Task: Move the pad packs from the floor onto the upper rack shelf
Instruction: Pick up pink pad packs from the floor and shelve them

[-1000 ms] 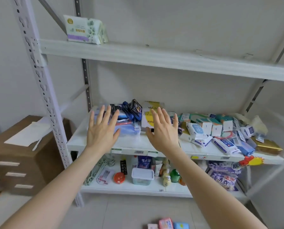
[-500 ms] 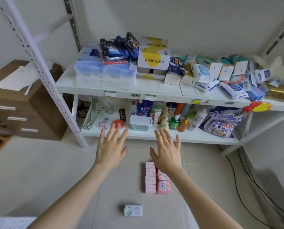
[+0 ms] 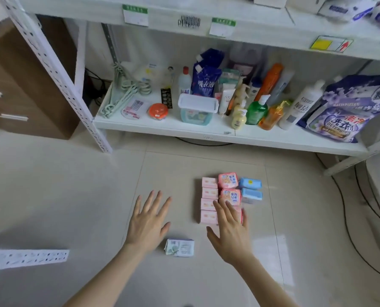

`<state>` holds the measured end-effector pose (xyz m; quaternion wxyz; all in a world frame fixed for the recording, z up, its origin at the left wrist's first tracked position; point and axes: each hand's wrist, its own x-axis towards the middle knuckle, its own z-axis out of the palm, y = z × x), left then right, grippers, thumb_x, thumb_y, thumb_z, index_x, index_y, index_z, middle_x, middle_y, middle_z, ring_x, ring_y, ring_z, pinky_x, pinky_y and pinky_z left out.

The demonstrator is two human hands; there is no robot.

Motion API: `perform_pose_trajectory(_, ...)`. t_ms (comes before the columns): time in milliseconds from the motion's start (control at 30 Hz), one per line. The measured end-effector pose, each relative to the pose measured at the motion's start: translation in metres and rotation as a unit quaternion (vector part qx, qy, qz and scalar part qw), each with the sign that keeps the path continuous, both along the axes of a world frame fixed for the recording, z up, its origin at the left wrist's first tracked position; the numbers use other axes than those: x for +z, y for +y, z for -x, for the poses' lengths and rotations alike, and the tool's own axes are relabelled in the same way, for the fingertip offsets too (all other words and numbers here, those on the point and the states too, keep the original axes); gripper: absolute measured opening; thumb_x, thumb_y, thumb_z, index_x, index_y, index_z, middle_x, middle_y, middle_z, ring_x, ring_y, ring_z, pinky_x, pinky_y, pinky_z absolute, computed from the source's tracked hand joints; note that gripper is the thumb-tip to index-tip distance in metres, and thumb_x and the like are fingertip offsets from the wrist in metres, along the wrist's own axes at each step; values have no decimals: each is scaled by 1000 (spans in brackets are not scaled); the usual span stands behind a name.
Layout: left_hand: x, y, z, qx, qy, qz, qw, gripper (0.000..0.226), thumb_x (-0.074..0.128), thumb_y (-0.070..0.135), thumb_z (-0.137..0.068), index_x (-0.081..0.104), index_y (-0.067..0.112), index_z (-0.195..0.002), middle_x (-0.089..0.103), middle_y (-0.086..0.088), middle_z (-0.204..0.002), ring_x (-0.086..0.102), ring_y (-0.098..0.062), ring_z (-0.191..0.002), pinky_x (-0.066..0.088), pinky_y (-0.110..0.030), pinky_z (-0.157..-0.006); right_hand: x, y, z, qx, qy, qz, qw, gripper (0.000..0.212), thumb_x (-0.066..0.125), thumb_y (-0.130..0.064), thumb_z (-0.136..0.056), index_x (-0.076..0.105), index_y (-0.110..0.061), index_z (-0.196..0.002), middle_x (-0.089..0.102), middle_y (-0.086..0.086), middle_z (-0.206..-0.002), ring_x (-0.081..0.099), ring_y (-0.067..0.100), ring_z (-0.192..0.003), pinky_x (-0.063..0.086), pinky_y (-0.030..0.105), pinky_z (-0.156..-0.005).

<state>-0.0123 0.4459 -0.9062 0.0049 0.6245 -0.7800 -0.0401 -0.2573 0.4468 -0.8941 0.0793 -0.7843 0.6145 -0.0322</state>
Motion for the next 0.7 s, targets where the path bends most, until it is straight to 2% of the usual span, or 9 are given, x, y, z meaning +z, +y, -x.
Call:
perform_pose_trajectory(67,-44,11,0,6,6,-30,1000,63,48,47,-81,52,19,-137,55,-13,-139,52,-33,-129,25,-54,-107,-44,8,9,-2,1,-11,1000,67,42,-50,-82,51,-12,-137,52,5,-142,49,25,-131,24,54,-104)
perform_pose_trajectory(133,-87,19,1,12,9,-64,998,65,38,49,-80,56,18,-135,55,-13,-138,53,-32,-128,26,-54,-106,-86,13,20,-8,4,-17,1000,68,43,-50,-81,52,-11,-136,53,5,-140,49,26,-130,25,53,-104)
perform_pose_trajectory(367,-239,31,2,1,1,-124,992,68,41,54,-77,59,19,-133,57,-12,-136,55,-32,-126,27,-53,-104,-232,0,55,-40,11,-27,999,70,43,-52,-78,44,-14,-137,57,6,-137,55,26,-125,22,48,-105)
perform_pose_trajectory(467,-296,36,4,-9,6,-151,988,73,41,60,-75,57,21,-134,57,-10,-137,54,-31,-126,24,-52,-105,-288,-9,71,-49,27,-19,998,76,59,-50,-74,49,-11,-138,56,6,-137,53,26,-126,24,48,-105)
perform_pose_trajectory(600,-357,45,3,-30,17,-178,983,82,44,71,-68,57,23,-133,57,-8,-137,53,-29,-127,16,-48,-109,-349,-25,102,-85,46,-20,995,88,82,-46,-63,50,-8,-136,58,10,-134,54,29,-125,38,56,-100)
perform_pose_trajectory(700,-393,49,2,-53,22,-158,986,86,51,70,-62,56,22,-134,57,-6,-137,41,-25,-131,11,-45,-111,-381,-42,128,-120,49,-24,991,96,87,-42,-57,49,-6,-137,54,13,-138,53,33,-125,38,61,-98)
